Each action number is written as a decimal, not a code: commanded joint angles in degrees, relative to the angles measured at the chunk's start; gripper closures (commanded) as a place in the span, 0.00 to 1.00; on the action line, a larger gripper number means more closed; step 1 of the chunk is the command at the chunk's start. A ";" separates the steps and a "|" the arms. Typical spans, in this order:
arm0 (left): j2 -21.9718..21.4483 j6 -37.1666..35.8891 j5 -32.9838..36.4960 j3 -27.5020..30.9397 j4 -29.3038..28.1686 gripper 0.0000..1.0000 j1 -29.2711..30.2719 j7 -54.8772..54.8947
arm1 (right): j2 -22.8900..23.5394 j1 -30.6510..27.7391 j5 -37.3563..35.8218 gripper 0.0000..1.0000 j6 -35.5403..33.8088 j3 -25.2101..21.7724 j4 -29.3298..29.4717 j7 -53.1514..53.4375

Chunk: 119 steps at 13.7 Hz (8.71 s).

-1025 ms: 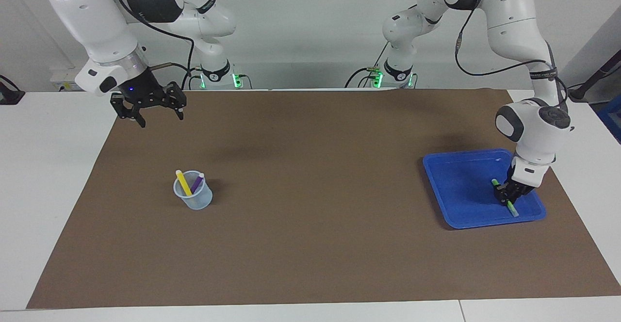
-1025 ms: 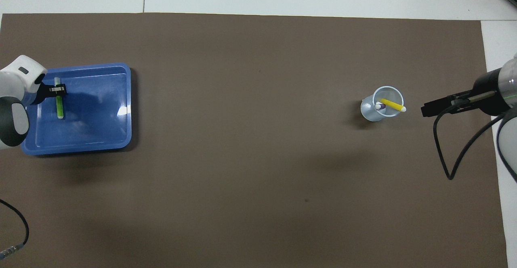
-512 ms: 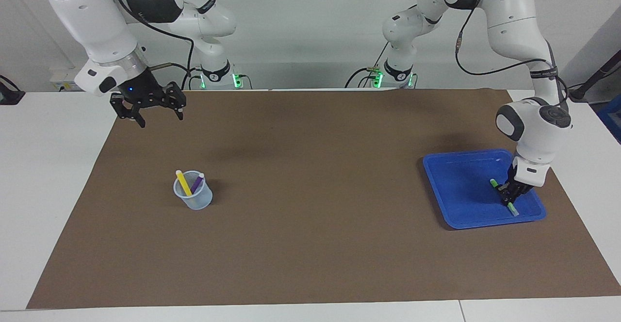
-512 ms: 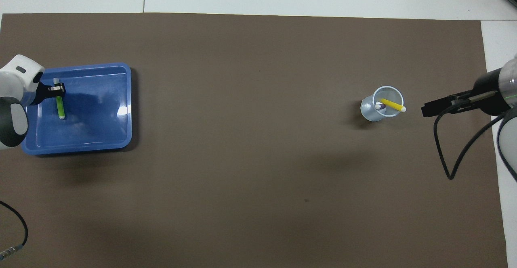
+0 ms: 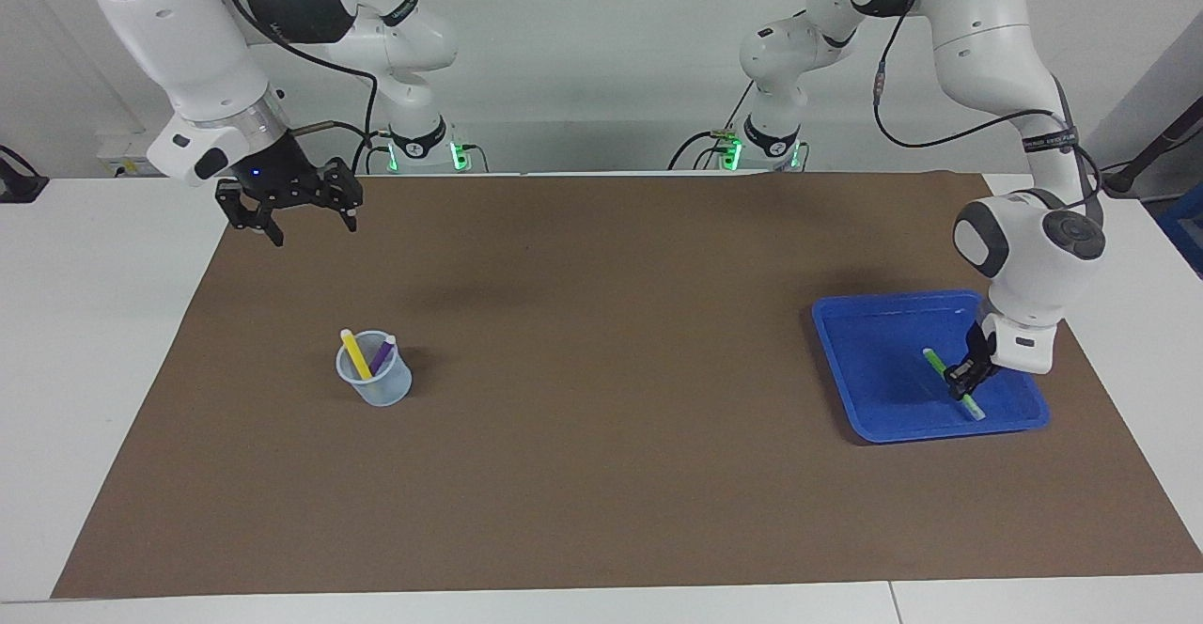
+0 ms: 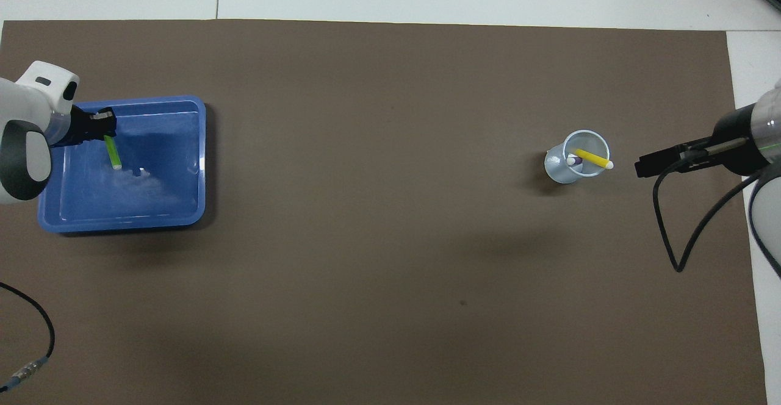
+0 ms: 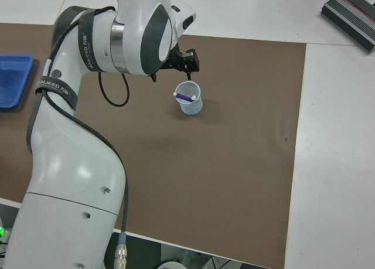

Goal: Transfer and insert pens with both arms
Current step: 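Lift the green pen with the left gripper while the right gripper approaches, then grasp the green pen's free end with the right gripper, then open the left gripper and pull the right gripper back with pen, then insert the green pen into the cup while the left gripper withdraws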

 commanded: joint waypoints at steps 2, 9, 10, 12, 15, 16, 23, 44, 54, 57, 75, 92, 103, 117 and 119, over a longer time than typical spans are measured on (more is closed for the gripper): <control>-3.48 -8.27 -7.90 0.45 3.20 1.00 -0.49 -1.02 | -0.38 -0.09 -1.22 0.00 -1.07 0.59 0.35 2.12; -7.53 -11.53 -11.79 0.45 2.41 1.00 -6.98 -25.07 | -1.70 -1.14 7.44 0.00 -0.01 0.07 -2.28 4.76; -7.62 -11.44 -11.79 0.45 2.49 1.00 -8.39 -29.37 | -1.70 -2.36 10.70 0.00 0.16 0.15 -2.28 4.59; -7.79 -11.36 -11.79 0.45 2.67 1.00 -10.68 -36.68 | -1.70 -2.90 16.42 0.00 1.30 0.15 -2.63 3.18; -7.88 -11.01 -11.79 0.45 2.67 1.00 -12.70 -45.65 | -1.79 -2.29 20.57 0.00 4.98 0.15 -4.21 3.09; -7.88 -10.66 -11.88 0.45 2.76 1.00 -13.66 -48.72 | -1.79 -2.11 21.54 0.00 6.56 0.24 -4.83 3.09; -8.76 -10.04 -11.88 -1.74 3.20 1.00 -15.78 -69.21 | 0.23 2.45 37.70 0.00 15.08 0.59 -9.83 -0.07; -8.06 8.95 -7.31 -1.66 2.93 1.00 -42.14 -105.53 | 8.67 15.56 44.15 0.00 28.21 0.59 -8.18 -4.21; -8.06 9.21 -6.16 -1.83 3.20 1.00 -45.75 -105.62 | 9.81 15.12 39.30 0.21 27.15 0.59 -5.97 -4.29; -8.06 10.35 -6.16 -1.92 3.11 1.00 -45.93 -105.62 | 9.90 15.03 39.21 0.42 27.15 0.59 -5.97 -4.29; -7.97 11.76 -6.16 -1.92 2.84 1.00 -46.89 -105.35 | 10.34 14.85 39.21 0.97 27.32 0.50 -6.06 -4.38; -10.78 3.59 -4.76 -0.43 3.46 0.00 -35.23 -94.13 | 7.80 8.01 31.24 1.00 18.12 -0.11 -4.05 -3.68; -11.31 -6.24 -4.58 -0.43 6.26 0.00 -22.12 -65.92 | 2.52 -1.14 6.72 1.00 4.99 0.24 -1.93 -3.41; -15.87 -23.10 -1.68 1.68 6.63 0.00 -14.03 -27.52 | 8.32 -1.05 -2.62 1.00 12.02 0.42 -2.90 -6.75; -18.50 -30.13 -1.51 1.77 6.27 0.00 -13.50 -17.77 | 9.46 -1.14 -2.62 1.00 13.43 0.42 -2.90 -6.75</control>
